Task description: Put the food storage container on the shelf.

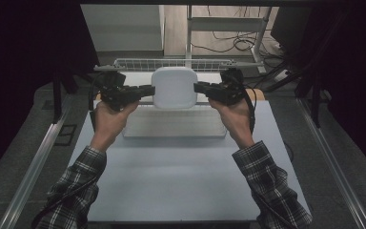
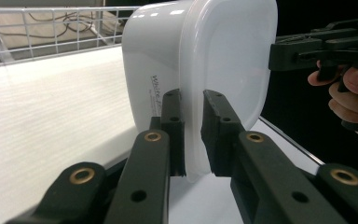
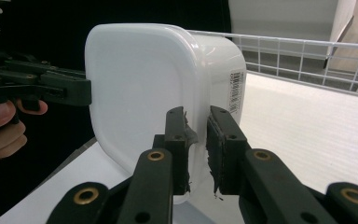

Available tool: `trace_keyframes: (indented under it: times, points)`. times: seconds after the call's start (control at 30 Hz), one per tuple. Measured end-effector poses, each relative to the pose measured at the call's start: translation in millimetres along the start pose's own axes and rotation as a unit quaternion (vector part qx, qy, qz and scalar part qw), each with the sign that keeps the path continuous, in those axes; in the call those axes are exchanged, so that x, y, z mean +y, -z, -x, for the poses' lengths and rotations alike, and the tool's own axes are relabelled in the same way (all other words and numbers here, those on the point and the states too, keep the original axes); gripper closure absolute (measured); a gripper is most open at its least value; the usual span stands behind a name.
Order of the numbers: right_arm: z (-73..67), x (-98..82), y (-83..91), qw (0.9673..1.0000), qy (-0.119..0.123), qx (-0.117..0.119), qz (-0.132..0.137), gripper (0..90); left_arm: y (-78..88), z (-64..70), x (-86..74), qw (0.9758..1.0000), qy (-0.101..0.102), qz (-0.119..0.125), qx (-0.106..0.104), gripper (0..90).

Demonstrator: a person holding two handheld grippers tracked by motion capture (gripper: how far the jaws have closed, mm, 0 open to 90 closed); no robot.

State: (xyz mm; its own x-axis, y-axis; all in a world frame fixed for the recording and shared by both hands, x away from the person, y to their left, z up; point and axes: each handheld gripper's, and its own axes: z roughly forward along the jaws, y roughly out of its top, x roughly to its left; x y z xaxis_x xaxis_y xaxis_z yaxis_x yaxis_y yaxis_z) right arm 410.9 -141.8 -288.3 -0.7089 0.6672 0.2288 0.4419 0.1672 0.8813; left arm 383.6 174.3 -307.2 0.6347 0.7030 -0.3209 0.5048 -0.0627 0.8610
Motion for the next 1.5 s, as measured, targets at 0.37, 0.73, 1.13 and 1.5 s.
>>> trace_keyframes:
  times: [0.37, 0.73, 1.13, 1.5]
  points:
    - [11.3, 9.9, -16.3, 0.9996, -0.017, -0.004, -0.021, 77.1, -9.7, -13.0, 6.4, 0.9997, 0.017, -0.015, 0.006, 78.7]
    - [13.9, 14.0, -25.2, 0.9994, -0.028, -0.001, -0.023, 72.3, -13.4, -19.6, 8.1, 0.9995, 0.029, -0.008, -0.002, 68.8]
    - [14.8, 17.5, -37.9, 0.9994, -0.011, -0.021, -0.025, 62.5, -25.7, -20.3, 12.1, 0.9993, 0.015, -0.016, 0.029, 61.2]
    - [17.6, 17.9, -46.3, 0.9984, 0.006, -0.044, -0.033, 54.2, -34.2, -26.0, 13.6, 0.9992, 0.023, -0.012, 0.030, 54.2]
